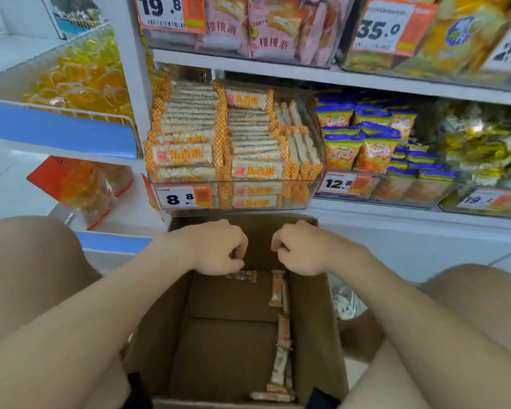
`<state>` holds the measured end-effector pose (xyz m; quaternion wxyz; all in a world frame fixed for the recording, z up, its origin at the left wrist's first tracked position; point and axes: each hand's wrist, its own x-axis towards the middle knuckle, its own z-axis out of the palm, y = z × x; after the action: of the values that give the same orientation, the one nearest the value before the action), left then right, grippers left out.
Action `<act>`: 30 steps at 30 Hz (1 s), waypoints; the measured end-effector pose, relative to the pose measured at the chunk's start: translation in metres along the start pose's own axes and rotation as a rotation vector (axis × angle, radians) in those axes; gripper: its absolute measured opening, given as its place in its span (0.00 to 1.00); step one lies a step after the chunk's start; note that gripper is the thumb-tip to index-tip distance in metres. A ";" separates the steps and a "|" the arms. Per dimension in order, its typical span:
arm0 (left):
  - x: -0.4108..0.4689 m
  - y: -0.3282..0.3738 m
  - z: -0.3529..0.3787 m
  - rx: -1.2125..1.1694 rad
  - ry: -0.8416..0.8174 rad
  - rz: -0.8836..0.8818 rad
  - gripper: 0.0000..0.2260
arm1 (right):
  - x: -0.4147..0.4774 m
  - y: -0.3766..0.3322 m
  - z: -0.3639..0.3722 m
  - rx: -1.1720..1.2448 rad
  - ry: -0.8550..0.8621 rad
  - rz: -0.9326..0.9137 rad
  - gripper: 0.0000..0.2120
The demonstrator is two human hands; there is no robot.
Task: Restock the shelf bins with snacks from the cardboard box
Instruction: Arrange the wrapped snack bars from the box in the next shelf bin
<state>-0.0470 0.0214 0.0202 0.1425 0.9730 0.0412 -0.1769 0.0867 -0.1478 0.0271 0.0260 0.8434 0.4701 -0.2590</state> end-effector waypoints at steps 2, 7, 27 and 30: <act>0.017 -0.005 0.029 0.049 -0.040 -0.054 0.05 | 0.014 0.002 0.036 0.040 -0.036 0.074 0.14; 0.059 -0.024 0.102 -0.150 0.051 -0.134 0.14 | 0.052 0.009 0.132 0.279 0.058 0.284 0.18; 0.189 -0.106 0.286 -0.166 -0.225 -0.378 0.42 | 0.195 0.054 0.305 0.261 -0.251 0.490 0.37; 0.192 -0.115 0.302 -0.116 -0.228 -0.415 0.41 | 0.193 0.049 0.311 0.277 -0.183 0.401 0.29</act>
<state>0.0167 0.0490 -0.3496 0.1623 0.9076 0.2341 -0.3084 0.0797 -0.1136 -0.3409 0.0037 0.8882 0.2492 -0.3860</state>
